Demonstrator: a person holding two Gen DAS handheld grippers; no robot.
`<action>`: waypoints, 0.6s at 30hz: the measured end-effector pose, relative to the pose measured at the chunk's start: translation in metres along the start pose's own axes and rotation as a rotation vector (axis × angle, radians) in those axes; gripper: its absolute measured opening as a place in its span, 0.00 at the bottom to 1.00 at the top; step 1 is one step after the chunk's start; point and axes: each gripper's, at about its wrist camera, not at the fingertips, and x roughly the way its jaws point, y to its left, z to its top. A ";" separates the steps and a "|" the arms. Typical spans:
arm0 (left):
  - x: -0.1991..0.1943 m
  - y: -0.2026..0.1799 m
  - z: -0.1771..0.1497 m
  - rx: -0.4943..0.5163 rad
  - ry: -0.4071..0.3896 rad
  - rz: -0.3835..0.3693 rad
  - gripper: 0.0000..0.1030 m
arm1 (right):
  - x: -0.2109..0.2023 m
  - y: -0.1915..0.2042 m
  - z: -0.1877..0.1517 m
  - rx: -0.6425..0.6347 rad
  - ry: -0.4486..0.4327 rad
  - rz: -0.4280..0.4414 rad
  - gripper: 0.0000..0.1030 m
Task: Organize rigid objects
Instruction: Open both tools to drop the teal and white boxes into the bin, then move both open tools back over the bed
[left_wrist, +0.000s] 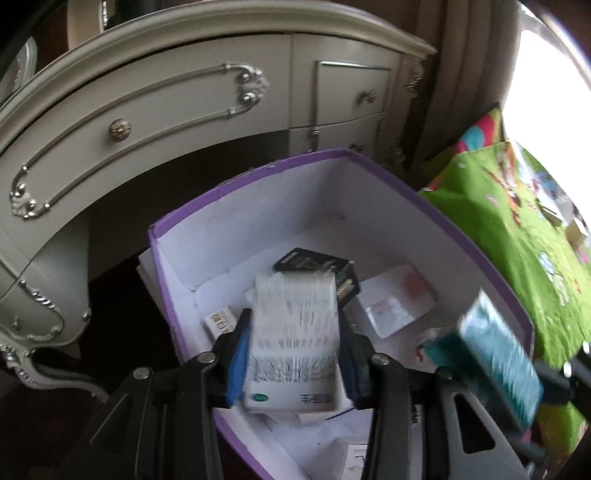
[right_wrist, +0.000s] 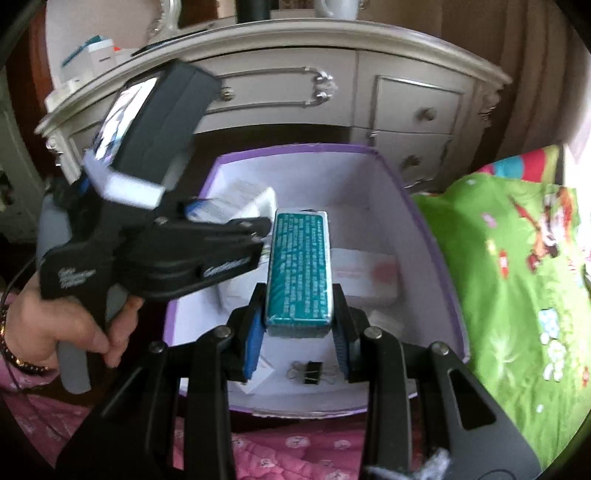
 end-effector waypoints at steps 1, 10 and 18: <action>0.000 0.000 0.001 -0.004 -0.001 0.021 0.70 | 0.000 -0.001 -0.001 0.000 0.002 0.012 0.43; -0.013 -0.068 0.014 0.079 -0.043 -0.044 0.83 | -0.057 -0.070 -0.027 0.161 -0.108 -0.157 0.71; -0.015 -0.245 0.023 0.390 -0.071 -0.403 0.84 | -0.142 -0.223 -0.119 0.620 -0.114 -0.518 0.79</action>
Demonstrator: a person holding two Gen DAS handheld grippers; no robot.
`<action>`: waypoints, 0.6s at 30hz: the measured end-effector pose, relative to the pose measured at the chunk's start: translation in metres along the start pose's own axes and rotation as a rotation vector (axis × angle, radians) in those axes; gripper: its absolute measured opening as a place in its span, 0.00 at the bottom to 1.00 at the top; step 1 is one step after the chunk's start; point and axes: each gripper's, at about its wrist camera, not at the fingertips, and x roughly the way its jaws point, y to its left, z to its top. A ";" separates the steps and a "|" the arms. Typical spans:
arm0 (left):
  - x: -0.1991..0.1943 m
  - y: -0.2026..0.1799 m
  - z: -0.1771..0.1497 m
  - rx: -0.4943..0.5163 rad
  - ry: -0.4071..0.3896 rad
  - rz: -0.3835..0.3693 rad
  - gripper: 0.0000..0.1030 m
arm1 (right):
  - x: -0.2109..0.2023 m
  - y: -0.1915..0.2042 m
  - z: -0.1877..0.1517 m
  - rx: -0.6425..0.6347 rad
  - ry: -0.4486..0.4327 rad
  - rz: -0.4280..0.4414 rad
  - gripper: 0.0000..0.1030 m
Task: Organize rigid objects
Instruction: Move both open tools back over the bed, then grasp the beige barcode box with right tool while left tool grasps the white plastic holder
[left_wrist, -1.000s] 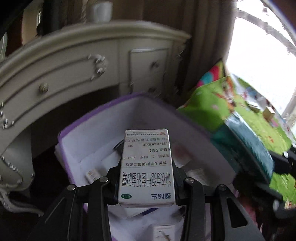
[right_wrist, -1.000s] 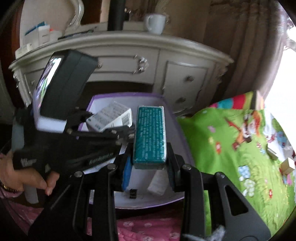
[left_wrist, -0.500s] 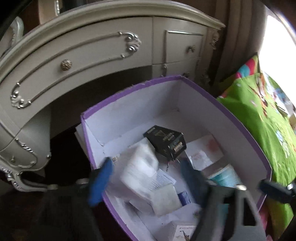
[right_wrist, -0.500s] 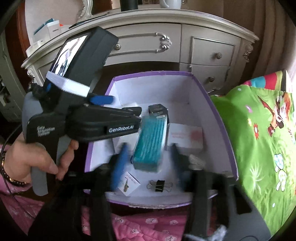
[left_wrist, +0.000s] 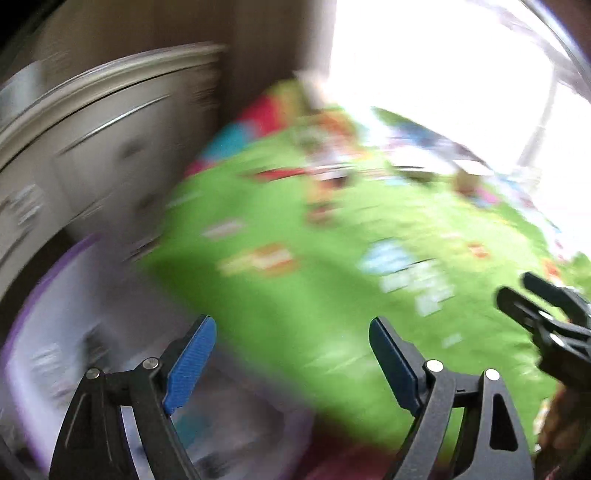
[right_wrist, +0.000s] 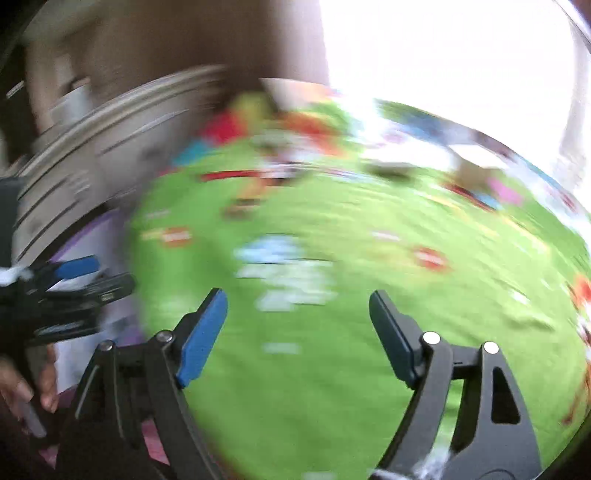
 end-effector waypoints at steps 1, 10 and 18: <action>0.010 -0.017 0.007 0.035 -0.011 -0.026 0.84 | 0.003 -0.028 -0.001 0.053 0.001 -0.035 0.79; 0.130 -0.110 0.070 0.214 0.068 -0.065 0.88 | 0.072 -0.201 0.040 0.494 0.031 -0.155 0.79; 0.137 -0.114 0.068 0.260 0.084 -0.102 1.00 | 0.122 -0.248 0.136 0.807 -0.073 -0.174 0.92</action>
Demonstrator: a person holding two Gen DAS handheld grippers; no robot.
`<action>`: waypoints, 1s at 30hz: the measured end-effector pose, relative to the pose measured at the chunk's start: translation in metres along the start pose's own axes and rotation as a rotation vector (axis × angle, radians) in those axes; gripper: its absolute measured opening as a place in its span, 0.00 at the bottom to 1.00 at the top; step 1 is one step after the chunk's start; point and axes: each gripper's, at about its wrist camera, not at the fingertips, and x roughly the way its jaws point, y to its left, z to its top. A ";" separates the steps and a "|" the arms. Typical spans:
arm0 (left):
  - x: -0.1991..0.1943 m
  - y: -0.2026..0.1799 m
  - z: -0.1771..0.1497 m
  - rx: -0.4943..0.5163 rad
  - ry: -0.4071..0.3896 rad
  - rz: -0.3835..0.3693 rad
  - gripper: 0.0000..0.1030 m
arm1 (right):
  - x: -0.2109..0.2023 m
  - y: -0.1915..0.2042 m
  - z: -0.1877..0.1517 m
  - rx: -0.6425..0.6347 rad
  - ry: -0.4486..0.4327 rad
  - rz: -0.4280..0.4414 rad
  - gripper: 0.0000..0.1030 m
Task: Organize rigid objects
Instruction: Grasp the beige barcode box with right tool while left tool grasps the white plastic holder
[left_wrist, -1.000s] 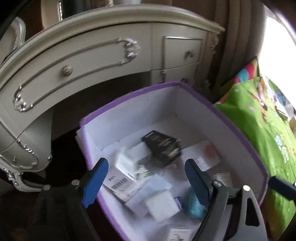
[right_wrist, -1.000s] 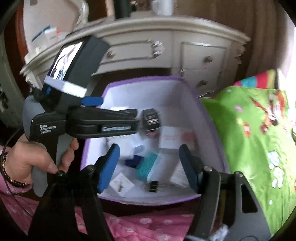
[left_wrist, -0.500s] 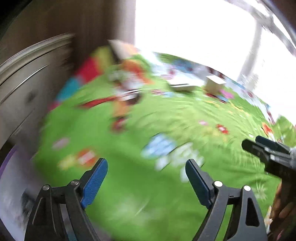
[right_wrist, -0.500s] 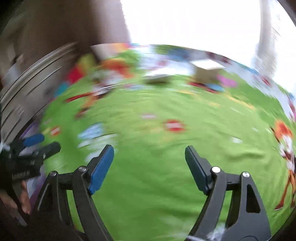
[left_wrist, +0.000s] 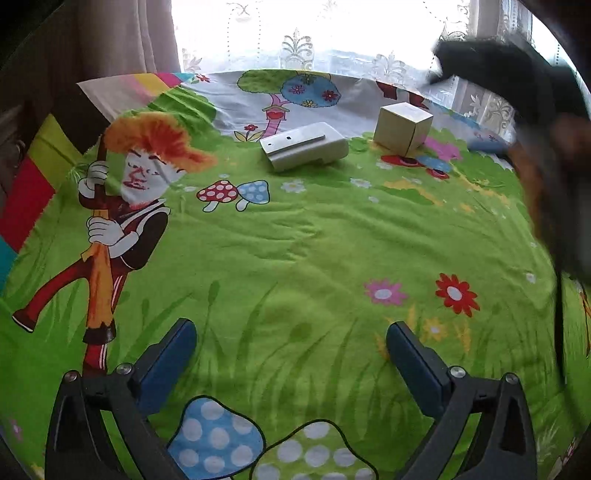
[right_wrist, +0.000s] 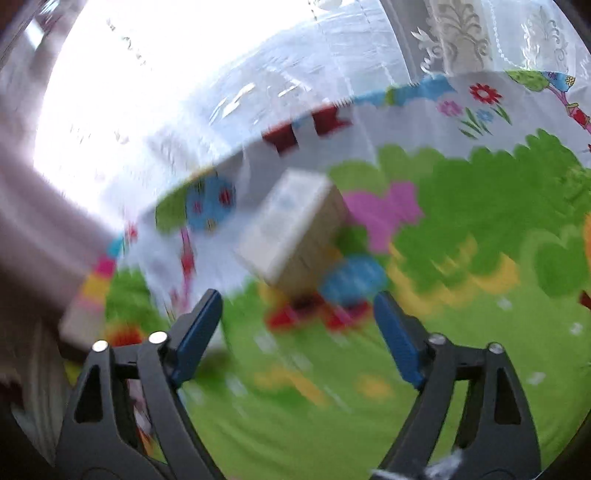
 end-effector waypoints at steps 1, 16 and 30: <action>0.002 0.001 0.002 -0.004 -0.002 -0.005 1.00 | 0.008 0.011 0.009 0.013 -0.010 -0.026 0.95; -0.002 0.005 0.001 -0.035 -0.015 -0.029 1.00 | 0.057 0.020 -0.003 -0.382 0.138 -0.228 0.53; 0.001 -0.002 0.002 0.000 0.003 0.016 1.00 | -0.056 -0.087 -0.074 -0.680 0.148 -0.101 0.72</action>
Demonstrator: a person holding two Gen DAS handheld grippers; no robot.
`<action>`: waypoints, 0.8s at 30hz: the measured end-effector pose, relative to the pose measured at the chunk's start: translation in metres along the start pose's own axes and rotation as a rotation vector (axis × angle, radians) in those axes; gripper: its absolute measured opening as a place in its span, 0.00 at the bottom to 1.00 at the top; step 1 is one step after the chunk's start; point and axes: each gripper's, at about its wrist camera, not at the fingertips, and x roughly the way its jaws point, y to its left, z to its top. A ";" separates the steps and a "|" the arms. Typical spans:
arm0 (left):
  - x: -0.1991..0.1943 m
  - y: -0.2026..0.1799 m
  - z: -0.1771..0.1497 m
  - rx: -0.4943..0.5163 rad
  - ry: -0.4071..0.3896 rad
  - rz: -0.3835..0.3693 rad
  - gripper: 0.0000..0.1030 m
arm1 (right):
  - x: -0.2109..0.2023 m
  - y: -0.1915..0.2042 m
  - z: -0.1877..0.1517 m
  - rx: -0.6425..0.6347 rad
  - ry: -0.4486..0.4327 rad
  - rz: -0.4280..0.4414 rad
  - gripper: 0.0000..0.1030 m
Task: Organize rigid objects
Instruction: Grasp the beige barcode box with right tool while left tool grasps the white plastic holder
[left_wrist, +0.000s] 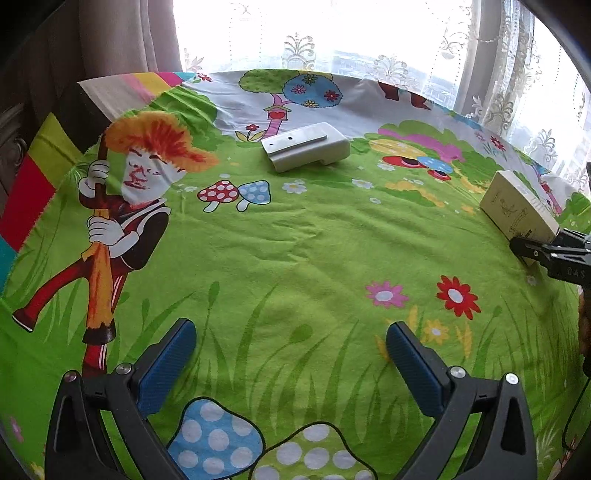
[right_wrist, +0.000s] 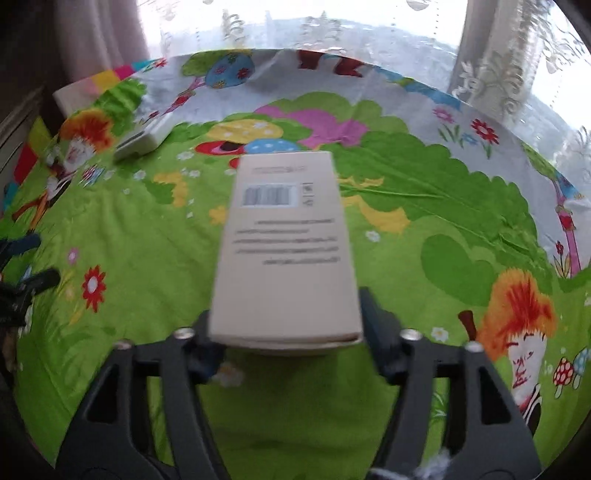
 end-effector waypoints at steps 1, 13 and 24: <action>0.000 0.000 0.000 0.002 0.001 0.001 1.00 | 0.001 0.000 0.000 0.013 -0.017 0.000 0.72; 0.071 -0.001 0.102 0.239 0.023 -0.042 1.00 | 0.006 -0.001 0.005 0.021 -0.049 -0.039 0.54; 0.124 -0.032 0.173 0.493 0.025 -0.187 1.00 | 0.007 -0.002 0.005 0.036 -0.047 -0.026 0.55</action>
